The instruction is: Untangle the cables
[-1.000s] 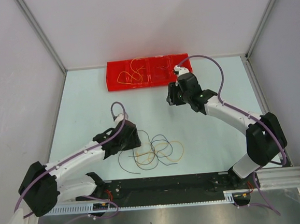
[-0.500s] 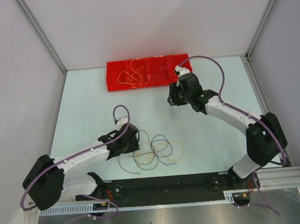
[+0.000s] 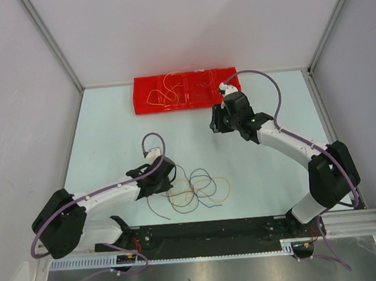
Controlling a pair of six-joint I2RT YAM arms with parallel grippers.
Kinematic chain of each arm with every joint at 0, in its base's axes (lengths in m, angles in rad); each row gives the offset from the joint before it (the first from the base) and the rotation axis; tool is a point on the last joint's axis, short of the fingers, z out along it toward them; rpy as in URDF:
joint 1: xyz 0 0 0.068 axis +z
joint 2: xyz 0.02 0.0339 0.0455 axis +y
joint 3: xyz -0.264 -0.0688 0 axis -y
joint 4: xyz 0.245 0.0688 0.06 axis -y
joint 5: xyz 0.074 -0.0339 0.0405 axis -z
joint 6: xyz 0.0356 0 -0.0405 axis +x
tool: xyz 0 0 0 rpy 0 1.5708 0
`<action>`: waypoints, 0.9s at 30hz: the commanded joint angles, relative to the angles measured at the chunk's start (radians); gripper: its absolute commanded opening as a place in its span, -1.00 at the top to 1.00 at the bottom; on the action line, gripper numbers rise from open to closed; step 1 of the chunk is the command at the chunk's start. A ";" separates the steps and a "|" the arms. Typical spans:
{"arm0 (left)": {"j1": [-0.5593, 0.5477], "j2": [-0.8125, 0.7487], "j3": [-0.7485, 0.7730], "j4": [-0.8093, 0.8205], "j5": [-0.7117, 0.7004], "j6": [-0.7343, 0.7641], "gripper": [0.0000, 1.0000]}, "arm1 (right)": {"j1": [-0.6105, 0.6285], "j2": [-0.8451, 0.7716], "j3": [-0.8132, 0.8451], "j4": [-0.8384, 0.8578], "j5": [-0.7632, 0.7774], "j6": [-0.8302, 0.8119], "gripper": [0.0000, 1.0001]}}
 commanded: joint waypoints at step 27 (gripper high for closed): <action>-0.001 -0.363 0.473 -0.073 0.110 0.517 1.00 | -0.091 -0.185 -0.003 0.068 -0.213 0.092 0.03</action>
